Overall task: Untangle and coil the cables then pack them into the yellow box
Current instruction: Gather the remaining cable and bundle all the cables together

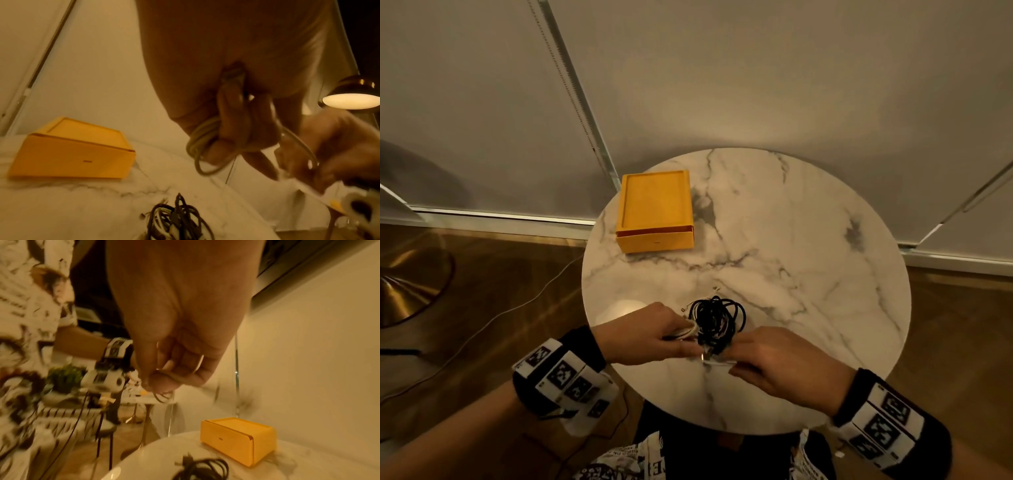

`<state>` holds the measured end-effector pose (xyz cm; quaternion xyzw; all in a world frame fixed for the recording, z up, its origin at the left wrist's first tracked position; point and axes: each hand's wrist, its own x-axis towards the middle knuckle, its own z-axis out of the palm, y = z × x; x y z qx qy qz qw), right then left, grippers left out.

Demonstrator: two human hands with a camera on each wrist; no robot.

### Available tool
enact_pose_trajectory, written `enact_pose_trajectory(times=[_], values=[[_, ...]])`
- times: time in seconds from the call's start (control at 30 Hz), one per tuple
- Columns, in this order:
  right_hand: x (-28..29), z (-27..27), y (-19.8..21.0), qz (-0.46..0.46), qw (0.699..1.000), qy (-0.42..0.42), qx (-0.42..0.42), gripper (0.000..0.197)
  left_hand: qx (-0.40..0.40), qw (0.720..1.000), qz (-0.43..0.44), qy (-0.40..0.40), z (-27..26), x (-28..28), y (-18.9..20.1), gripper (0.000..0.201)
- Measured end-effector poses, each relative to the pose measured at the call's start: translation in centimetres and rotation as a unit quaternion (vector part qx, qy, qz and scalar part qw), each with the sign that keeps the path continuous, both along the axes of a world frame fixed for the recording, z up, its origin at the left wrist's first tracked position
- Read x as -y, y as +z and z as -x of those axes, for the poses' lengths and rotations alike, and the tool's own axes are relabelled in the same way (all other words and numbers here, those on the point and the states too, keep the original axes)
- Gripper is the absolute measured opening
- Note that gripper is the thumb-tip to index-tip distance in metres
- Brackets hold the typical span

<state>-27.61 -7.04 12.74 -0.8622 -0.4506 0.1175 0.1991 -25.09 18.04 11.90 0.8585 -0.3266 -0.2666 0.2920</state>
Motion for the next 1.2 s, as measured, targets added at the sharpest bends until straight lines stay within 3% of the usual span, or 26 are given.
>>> enact_pose_trajectory(times=[0.07,0.17,0.27,0.33,0.4,0.47,0.53,0.7,0.83,0.97,1.03,1.2], values=[[0.2,-0.2,-0.7,-0.023,0.999,-0.006,0.049,0.029,-0.152,0.987,0.042,0.004,0.0,-0.7,0.7,0.04],[0.0,-0.9,-1.3,-0.114,0.988,-0.082,0.06,0.031,-0.334,0.924,0.179,0.051,0.8,-0.9,1.3,0.029],[-1.0,-1.5,-1.6,-0.152,0.971,-0.175,0.055,0.03,-0.422,0.84,0.323,0.11,1.3,0.1,1.1,0.04],[-2.0,-1.5,-2.0,-0.193,0.953,-0.233,0.005,0.021,-0.425,0.805,0.372,0.184,1.3,1.2,1.1,0.047],[-3.0,-1.5,-2.3,-0.268,0.905,-0.301,-0.137,0.014,-0.403,0.785,0.397,0.253,1.1,1.9,1.1,0.049],[-3.9,-1.4,-2.3,-0.358,0.825,-0.338,-0.276,0.014,-0.391,0.762,0.428,0.289,0.8,2.4,0.9,0.049],[-4.4,-1.5,-2.0,-0.431,0.757,-0.354,-0.341,0.013,-0.392,0.739,0.448,0.316,0.8,2.8,0.5,0.048],[-4.7,-1.7,-1.2,-0.515,0.679,-0.349,-0.391,0.008,-0.35,0.729,0.452,0.378,0.9,3.2,0.6,0.041],[-5.0,-1.4,-1.6,-0.541,0.636,-0.334,-0.437,0.006,-0.264,0.748,0.45,0.41,0.9,3.4,0.6,0.033],[-5.3,-1.0,-1.8,-0.553,0.585,-0.315,-0.503,0.031,-0.179,0.754,0.45,0.443,0.6,3.7,0.4,0.033],[-5.4,-0.7,-1.9,-0.545,0.596,-0.307,-0.504,0.033,-0.131,0.754,0.449,0.461,0.5,4.0,0.4,0.035],[-5.0,-0.3,-1.5,-0.519,0.658,-0.31,-0.449,0.041,0.015,0.765,0.415,0.493,0.6,5.0,0.2,0.033]])
